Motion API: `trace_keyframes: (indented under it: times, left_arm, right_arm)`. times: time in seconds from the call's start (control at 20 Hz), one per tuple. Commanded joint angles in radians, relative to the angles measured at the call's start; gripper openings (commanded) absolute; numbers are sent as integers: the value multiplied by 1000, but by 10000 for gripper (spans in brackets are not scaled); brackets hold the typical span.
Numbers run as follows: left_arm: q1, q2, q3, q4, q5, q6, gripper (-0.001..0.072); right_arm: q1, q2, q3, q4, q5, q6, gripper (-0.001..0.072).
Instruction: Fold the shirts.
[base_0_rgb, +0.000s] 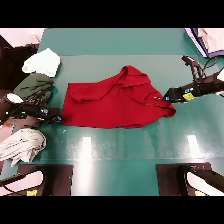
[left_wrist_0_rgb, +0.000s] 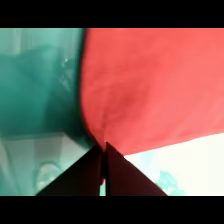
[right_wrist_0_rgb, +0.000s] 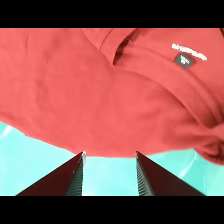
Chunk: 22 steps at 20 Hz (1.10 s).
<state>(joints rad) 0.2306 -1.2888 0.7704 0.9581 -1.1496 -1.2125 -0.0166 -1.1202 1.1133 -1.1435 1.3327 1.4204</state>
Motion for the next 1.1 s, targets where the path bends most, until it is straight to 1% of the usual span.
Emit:
trace_keyframes:
  times: [0.0,0.05,0.1,0.15,0.2,0.3,0.35,0.4,0.45,0.5,0.6,0.65,0.7,0.75,0.8,0.9,1.05]
  left_arm:
    - [2,6,27,-37,-13,16,22]
    - [2,18,44,-37,-19,16,22]
    - [2,38,63,-37,-18,16,22]
    - [2,57,80,-38,-16,16,22]
    - [2,74,93,-39,-17,16,22]
    - [2,90,108,-54,-19,16,22]
    - [2,90,110,-61,-19,16,23]
    - [2,90,110,-64,-19,16,23]
    - [2,90,110,-66,-20,16,23]
    - [2,90,110,-68,-20,16,23]
    - [2,90,110,-70,-22,16,23]
    - [2,90,110,-70,-22,16,23]
    - [2,90,110,-71,-22,15,23]
    - [2,90,111,-72,-24,15,23]
    - [2,90,111,-73,-30,15,22]
    - [2,106,153,-72,-29,12,22]
    - [2,237,326,-73,5,-15,22]
  right_arm:
    - [-47,11,-70,-3,14,39,365]
    - [-75,21,-123,-2,6,39,369]
    - [-110,32,-187,-2,-16,39,419]
    - [-146,42,-249,7,-42,43,594]
    - [-182,48,-304,36,-71,46,609]
    - [-242,43,-399,160,-150,44,592]
    - [-251,32,-439,228,-194,28,571]
    - [-251,14,-466,291,-222,-7,527]
    - [-243,-9,-485,348,-242,-41,511]
    - [-224,-38,-492,392,-267,-62,510]
    - [-164,-94,-475,401,-309,-63,509]
    - [-132,-121,-457,400,-320,-63,485]
    - [-101,-143,-439,399,-332,-63,373]
    - [-74,-161,-417,386,-339,-66,183]
    - [-53,-167,-395,369,-337,-82,16]
    - [-35,-128,-334,328,-315,-84,14]
    - [-35,49,-162,264,-286,-82,13]
